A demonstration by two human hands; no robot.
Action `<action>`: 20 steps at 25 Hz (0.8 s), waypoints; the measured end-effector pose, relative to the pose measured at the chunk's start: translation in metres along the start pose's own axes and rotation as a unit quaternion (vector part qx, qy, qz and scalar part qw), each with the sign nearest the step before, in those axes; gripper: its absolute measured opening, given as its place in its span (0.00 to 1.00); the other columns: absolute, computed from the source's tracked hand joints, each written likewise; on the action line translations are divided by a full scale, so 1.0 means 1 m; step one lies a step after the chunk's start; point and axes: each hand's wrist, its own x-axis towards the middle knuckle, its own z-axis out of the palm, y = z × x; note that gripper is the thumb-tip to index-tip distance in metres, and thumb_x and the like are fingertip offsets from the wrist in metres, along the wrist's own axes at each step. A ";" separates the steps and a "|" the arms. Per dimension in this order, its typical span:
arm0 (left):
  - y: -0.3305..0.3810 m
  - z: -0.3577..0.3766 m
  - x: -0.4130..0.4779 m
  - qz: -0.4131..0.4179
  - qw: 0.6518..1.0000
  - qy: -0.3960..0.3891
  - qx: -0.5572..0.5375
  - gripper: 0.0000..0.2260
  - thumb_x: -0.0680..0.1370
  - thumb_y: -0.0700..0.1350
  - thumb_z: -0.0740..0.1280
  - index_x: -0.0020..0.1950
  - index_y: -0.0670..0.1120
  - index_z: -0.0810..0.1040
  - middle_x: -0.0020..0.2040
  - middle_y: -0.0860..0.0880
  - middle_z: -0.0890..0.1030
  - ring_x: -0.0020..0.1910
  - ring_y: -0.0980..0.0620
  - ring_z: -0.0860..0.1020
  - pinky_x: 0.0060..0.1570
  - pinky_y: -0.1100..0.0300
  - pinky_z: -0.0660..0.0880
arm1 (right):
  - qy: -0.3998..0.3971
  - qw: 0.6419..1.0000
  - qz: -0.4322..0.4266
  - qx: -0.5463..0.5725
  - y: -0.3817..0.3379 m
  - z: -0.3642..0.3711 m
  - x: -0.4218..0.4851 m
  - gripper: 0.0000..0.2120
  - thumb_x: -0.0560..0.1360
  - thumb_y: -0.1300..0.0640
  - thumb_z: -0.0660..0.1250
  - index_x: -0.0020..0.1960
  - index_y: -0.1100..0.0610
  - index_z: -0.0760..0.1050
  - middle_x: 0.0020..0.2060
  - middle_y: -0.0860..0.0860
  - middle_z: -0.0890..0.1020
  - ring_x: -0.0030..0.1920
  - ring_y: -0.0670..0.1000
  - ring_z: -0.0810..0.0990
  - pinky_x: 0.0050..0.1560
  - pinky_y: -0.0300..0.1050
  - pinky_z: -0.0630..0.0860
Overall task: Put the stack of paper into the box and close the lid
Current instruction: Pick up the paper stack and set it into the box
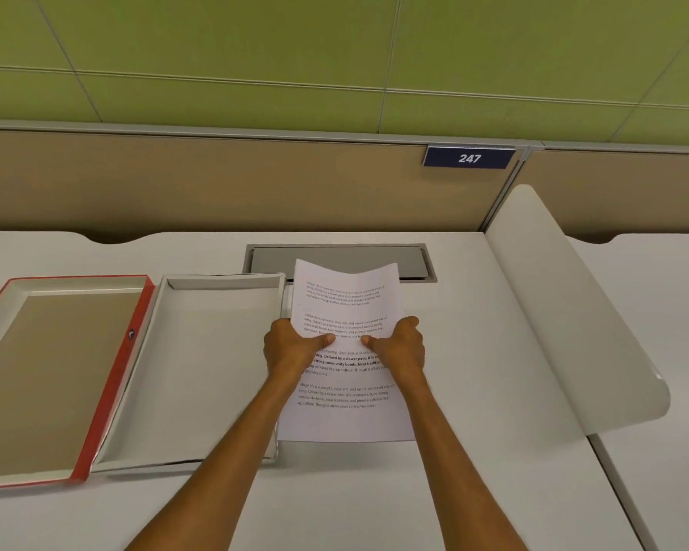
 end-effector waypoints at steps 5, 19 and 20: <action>-0.023 -0.056 0.014 -0.011 1.000 0.019 -0.006 0.14 0.65 0.49 0.80 0.43 0.49 0.78 0.52 0.42 0.86 0.33 0.53 0.79 0.26 0.65 0.71 | -0.027 1.000 -0.010 0.002 -0.033 0.049 -0.020 0.28 0.68 0.53 0.78 0.54 0.58 0.61 0.60 0.58 0.79 0.57 0.60 0.81 0.44 0.46 0.76; -0.108 -0.183 0.065 -0.050 0.997 0.055 -0.013 0.12 0.66 0.42 0.79 0.45 0.45 0.80 0.51 0.41 0.86 0.34 0.51 0.79 0.26 0.64 0.72 | -0.065 0.996 -0.053 -0.041 -0.098 0.203 -0.070 0.33 0.70 0.51 0.76 0.64 0.61 0.61 0.61 0.57 0.78 0.59 0.58 0.81 0.53 0.48 0.80; -0.111 -0.185 0.068 -0.051 0.997 0.054 -0.015 0.12 0.67 0.42 0.79 0.45 0.46 0.79 0.51 0.41 0.86 0.33 0.52 0.78 0.26 0.64 0.71 | -0.064 0.996 -0.054 -0.043 -0.099 0.208 -0.068 0.33 0.70 0.51 0.76 0.65 0.61 0.61 0.61 0.57 0.78 0.59 0.58 0.81 0.53 0.48 0.80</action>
